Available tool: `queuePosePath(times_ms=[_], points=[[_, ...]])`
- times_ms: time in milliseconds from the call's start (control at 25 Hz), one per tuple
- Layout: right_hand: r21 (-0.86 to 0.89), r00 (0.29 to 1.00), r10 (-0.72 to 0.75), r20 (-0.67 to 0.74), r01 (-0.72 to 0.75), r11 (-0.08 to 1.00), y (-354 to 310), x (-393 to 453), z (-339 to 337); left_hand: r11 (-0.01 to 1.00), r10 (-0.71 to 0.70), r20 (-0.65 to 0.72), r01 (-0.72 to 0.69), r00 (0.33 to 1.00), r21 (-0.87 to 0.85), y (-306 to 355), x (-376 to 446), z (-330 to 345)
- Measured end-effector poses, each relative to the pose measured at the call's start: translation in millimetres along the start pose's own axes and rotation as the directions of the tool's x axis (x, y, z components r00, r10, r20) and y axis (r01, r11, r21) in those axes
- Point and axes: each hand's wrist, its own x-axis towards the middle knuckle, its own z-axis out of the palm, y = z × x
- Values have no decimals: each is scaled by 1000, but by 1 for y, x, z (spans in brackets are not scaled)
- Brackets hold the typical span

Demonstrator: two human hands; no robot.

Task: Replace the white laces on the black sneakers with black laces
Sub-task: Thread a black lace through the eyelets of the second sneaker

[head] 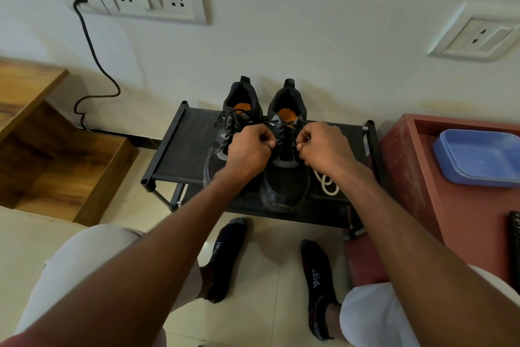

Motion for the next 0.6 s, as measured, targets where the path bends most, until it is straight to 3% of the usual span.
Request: queuePosePath(times_ms=[240, 440, 600], points=[[-94, 998, -66, 18, 68, 993, -6, 5, -3, 997, 62, -21, -61, 998, 45, 3, -1, 7], [-93, 984, -80, 156, 96, 991, -5, 12, -10, 982, 170, 22, -171, 985, 85, 7, 0, 7], [-44, 975, -85, 207, 97, 994, -3, 13, -14, 982, 130, 48, -136, 990, 130, 6, 5, 5]])
